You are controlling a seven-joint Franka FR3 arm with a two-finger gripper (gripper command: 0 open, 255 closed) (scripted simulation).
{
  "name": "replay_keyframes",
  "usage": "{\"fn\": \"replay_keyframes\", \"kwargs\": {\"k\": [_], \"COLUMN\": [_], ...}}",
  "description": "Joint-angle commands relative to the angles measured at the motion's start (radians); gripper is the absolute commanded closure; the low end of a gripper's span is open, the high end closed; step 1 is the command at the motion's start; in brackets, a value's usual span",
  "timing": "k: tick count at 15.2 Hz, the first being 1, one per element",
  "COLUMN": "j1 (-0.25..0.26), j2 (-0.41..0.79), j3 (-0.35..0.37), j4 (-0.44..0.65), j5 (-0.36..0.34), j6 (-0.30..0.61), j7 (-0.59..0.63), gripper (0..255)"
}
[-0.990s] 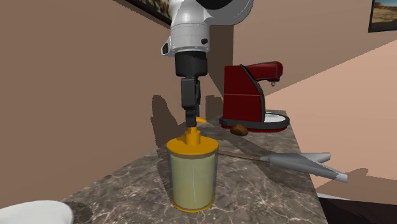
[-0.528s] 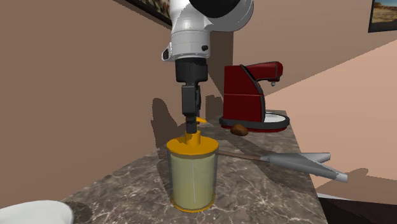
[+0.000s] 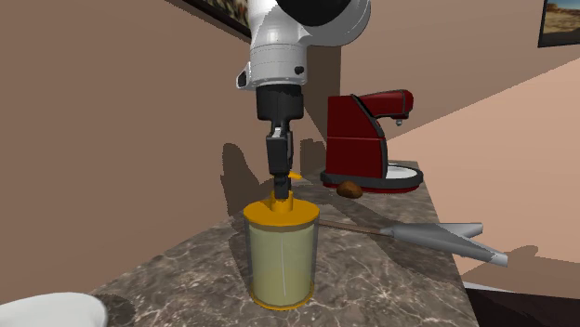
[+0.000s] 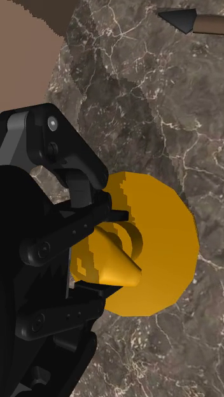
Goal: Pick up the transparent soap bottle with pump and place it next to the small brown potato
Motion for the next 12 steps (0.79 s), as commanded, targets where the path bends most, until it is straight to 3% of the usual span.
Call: {"fn": "replay_keyframes", "kwargs": {"k": [1, 5, 12], "j1": [0.000, 0.000, 0.000], "j2": [0.000, 0.000, -0.038], "j3": [0.000, 0.000, 0.004], "j4": [0.000, 0.000, 0.059], "j5": [0.000, 0.000, -0.006], "j6": [0.000, 0.000, -0.096], "j7": [0.000, 0.000, 0.005], "gripper": [255, 255, 255]}}
